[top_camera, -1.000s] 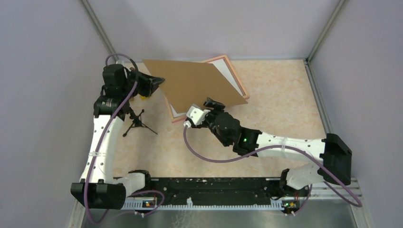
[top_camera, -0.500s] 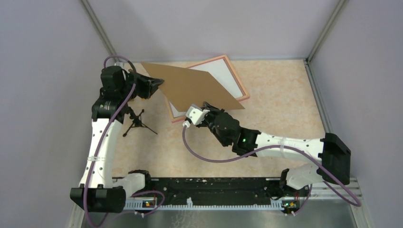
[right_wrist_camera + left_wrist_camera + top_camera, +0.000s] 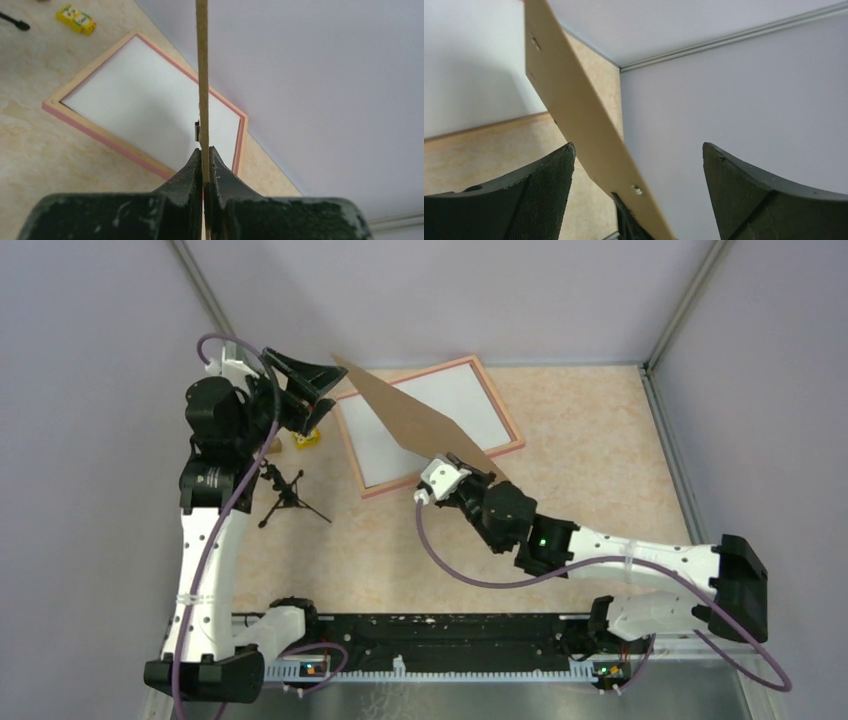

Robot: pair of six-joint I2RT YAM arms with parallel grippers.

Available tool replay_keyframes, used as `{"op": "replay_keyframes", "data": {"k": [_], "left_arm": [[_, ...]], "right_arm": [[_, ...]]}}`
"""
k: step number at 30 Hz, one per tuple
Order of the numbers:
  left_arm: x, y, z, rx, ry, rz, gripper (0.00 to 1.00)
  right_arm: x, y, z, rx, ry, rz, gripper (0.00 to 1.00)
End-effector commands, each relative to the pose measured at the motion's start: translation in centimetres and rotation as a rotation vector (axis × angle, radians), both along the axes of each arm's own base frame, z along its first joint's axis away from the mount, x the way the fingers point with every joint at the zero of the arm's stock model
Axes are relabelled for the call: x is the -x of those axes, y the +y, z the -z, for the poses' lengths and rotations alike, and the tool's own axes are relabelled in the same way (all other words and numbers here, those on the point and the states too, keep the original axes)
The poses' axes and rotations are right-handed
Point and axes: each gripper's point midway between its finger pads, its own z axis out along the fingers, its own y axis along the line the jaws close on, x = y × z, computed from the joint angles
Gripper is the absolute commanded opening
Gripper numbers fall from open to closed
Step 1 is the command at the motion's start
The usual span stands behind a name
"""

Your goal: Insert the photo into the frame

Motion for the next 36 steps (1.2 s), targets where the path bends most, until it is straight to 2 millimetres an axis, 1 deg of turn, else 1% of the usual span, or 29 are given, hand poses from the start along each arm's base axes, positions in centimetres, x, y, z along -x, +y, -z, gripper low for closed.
{"op": "replay_keyframes", "data": {"k": [1,3,4,6,7,8,11,15,17,19,20,23,25,27,29,33,36], "left_arm": [[1.4,0.5,-6.3,-0.161,-0.308,-0.006,0.98],[1.9,0.8,-7.3,-0.225,-0.372,-0.018,0.98],[2.1,0.9,-7.3,-0.256,-0.393,-0.018,0.98],[2.1,0.9,-6.7,-0.306,-0.413,-0.004,0.98],[1.9,0.8,-5.9,-0.328,-0.411,0.01,0.98],[1.6,0.6,-5.0,-0.346,-0.404,0.028,0.98],[0.6,-0.3,-1.4,-0.383,-0.354,0.111,0.98],[-0.7,-3.1,4.2,-0.486,-0.273,0.216,0.98],[-1.3,-5.2,6.8,-0.576,-0.235,0.253,0.98],[-1.7,-7.4,9.2,-0.641,-0.202,0.308,0.98],[-1.9,-8.4,10.6,-0.658,-0.178,0.342,0.98],[-2.7,-10.9,14.9,-0.689,-0.096,0.435,0.98],[-3.3,-12.2,17.8,-0.723,-0.043,0.479,0.98],[-4.2,-13.1,20.8,-0.756,0.009,0.505,0.98],[-5.2,-13.6,22.9,-0.774,0.047,0.512,0.97],[-7.0,-14.3,26.3,-0.805,0.097,0.521,0.97],[-8.1,-14.7,28.3,-0.828,0.126,0.539,0.97]], "right_arm": [[-0.1,-3.3,-7.8,-0.331,-0.047,0.046,0.0],[-1.0,-4.8,-8.2,-0.396,-0.027,0.09,0.0],[-1.5,-5.5,-8.3,-0.429,-0.008,0.105,0.0],[-3.0,-7.2,-8.3,-0.508,0.039,0.154,0.0],[-3.6,-7.9,-8.2,-0.558,0.069,0.176,0.0],[-4.5,-9.1,-8.1,-0.59,0.082,0.223,0.0],[-6.4,-11.8,-7.3,-0.663,0.136,0.333,0.0],[-8.4,-15.8,-5.8,-0.772,0.208,0.463,0.0],[-9.0,-17.7,-5.3,-0.816,0.231,0.498,0.0],[-9.0,-19.4,-5.1,-0.861,0.245,0.509,0.0],[-8.8,-20.0,-5.3,-0.891,0.251,0.499,0.0],[-7.9,-21.7,-6.7,-0.984,0.247,0.444,0.0],[-7.0,-22.3,-7.7,-1.017,0.229,0.426,0.0],[-6.1,-23.0,-8.3,-1.022,0.215,0.442,0.0],[-5.3,-24.1,-8.9,-1.027,0.189,0.467,0.0],[-4.1,-26.0,-9.7,-1.021,0.134,0.533,0.0],[-3.8,-26.9,-9.6,-1.004,0.113,0.571,0.0]]}}
